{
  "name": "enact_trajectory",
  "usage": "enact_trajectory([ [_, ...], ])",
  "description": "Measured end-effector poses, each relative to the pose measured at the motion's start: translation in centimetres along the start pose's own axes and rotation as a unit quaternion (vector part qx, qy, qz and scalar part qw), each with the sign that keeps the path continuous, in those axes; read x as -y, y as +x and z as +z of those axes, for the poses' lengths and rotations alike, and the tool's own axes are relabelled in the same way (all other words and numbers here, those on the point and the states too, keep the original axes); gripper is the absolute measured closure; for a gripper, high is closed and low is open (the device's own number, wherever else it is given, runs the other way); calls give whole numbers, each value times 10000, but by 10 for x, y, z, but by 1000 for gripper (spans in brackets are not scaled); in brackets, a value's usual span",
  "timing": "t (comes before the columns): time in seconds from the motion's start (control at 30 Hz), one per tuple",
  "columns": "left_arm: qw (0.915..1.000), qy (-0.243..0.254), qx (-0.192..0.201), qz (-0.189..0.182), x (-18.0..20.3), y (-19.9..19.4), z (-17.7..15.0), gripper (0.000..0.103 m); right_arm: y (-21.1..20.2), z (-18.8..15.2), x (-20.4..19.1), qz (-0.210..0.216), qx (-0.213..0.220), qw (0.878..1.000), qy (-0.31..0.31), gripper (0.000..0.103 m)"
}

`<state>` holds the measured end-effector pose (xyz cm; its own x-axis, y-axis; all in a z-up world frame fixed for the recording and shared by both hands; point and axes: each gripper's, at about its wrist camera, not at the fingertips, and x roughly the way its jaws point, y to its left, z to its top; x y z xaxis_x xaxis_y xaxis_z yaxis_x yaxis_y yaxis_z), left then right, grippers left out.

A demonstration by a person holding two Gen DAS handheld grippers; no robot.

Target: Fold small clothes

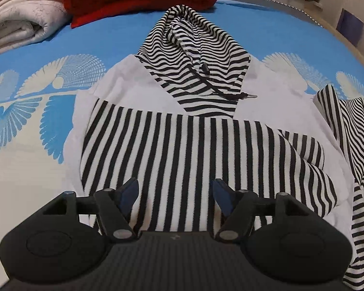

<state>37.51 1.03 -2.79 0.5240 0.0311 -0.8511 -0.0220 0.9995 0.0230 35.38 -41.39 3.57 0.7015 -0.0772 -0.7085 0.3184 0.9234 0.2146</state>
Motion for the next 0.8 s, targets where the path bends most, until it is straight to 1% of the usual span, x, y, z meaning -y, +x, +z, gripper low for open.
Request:
enact_trajectory([
  [0.1, 10000, -85, 4, -39, -2, 1, 1, 29, 8, 22, 32, -286, 442, 9986, -73, 92],
  [0.13, 9999, -129, 1, -60, -3, 2, 2, 29, 13, 29, 42, -410, 589, 9973, -135, 90],
  [0.2, 9997, -232, -37, -105, -5, 3, 4, 29, 27, 42, 56, -530, 760, 9953, -273, 90],
  [0.27, 9995, -287, -57, -118, -5, 4, 5, 29, 43, 51, 66, -616, 786, 9937, -511, 83],
  [0.33, 9994, -301, -84, -130, -4, 6, 5, 29, 62, 55, 72, -821, 883, 9898, -761, 67],
  [0.4, 9993, -324, -123, -111, -4, 9, 6, 29, 82, 58, 75, -996, 865, 9865, -975, 61],
  [0.5, 9992, -351, -198, -78, -3, 14, 6, 29, 110, 59, 76, -1258, 820, 9816, -1177, 60],
  [0.63, 9992, -326, -213, -79, -3, 15, 7, 29, 132, 53, 77, -1426, 653, 9791, -1293, 60],
  [0.67, 9992, -323, -209, -68, -3, 15, 7, 29, 137, 51, 78, -1477, 589, 9785, -1310, 60],
  [0.7, 9993, -323, -204, -52, -3, 15, 8, 29, 142, 50, 79, -1484, 510, 9790, -1303, 64],
  [0.73, 9992, -330, -206, -43, -3, 16, 8, 29, 146, 50, 80, -1460, 443, 9802, -1262, 93],
  [0.77, 9992, -338, -215, -40, -4, 16, 8, 29, 148, 49, 82, -1420, 380, 9817, -1209, 98],
  [0.8, 9992, -342, -220, -31, -4, 16, 8, 29, 148, 49, 83, -1401, 423, 9827, -1134, 99],
])
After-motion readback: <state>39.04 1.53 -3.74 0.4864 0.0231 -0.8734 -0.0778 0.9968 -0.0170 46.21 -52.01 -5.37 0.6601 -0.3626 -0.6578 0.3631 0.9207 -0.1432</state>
